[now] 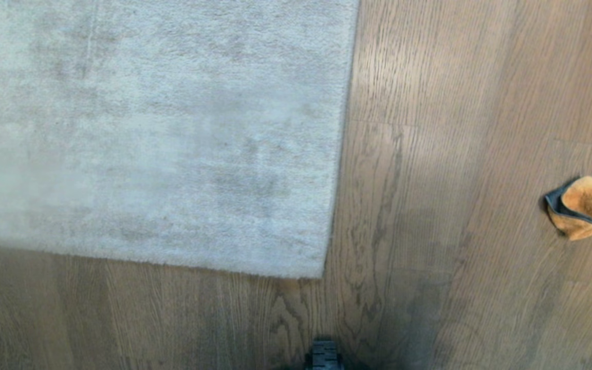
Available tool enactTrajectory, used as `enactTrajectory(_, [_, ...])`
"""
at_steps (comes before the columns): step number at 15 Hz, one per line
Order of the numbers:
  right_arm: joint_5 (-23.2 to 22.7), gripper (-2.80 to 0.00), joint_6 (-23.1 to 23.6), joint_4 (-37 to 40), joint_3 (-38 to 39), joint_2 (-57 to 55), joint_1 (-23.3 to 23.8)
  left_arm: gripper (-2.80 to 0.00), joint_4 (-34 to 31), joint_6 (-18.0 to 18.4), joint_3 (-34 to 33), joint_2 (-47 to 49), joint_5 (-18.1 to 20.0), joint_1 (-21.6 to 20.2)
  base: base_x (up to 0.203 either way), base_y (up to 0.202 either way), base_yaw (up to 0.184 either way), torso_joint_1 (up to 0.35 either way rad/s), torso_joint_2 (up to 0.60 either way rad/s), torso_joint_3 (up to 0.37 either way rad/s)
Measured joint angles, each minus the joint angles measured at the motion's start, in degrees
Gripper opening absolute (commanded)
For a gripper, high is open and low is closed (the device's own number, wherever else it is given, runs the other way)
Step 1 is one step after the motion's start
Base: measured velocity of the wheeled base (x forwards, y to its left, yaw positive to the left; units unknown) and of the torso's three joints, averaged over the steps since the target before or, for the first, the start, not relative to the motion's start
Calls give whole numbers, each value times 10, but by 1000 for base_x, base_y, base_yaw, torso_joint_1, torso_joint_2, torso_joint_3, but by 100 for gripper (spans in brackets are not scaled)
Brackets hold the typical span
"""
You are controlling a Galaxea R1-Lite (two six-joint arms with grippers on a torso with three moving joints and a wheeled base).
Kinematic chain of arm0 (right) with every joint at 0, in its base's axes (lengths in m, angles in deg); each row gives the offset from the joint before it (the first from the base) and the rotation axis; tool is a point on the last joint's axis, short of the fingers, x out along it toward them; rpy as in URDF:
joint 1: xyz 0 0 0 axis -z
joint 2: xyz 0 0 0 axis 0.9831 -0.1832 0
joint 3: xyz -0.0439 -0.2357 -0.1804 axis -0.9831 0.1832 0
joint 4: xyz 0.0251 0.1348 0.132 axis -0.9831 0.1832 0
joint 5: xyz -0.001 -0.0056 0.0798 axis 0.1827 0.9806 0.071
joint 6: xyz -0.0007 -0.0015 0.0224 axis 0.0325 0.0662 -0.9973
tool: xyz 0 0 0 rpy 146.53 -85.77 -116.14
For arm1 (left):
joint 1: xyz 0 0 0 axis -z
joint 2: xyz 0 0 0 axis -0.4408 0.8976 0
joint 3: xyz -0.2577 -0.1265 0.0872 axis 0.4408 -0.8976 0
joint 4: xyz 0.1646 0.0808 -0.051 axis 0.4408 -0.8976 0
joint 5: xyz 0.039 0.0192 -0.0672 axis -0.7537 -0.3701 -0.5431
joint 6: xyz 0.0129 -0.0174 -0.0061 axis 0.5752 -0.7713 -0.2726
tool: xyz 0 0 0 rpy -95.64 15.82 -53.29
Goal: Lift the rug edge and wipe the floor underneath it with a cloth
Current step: Lift up the carpet
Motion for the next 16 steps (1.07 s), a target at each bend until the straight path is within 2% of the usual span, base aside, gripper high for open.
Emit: enactTrajectory(16, [0, -280, 0, 0, 0, 0, 0, -280, 1, 1, -1, 0, 0, 0, 0, 0, 0, 0, 0, 0])
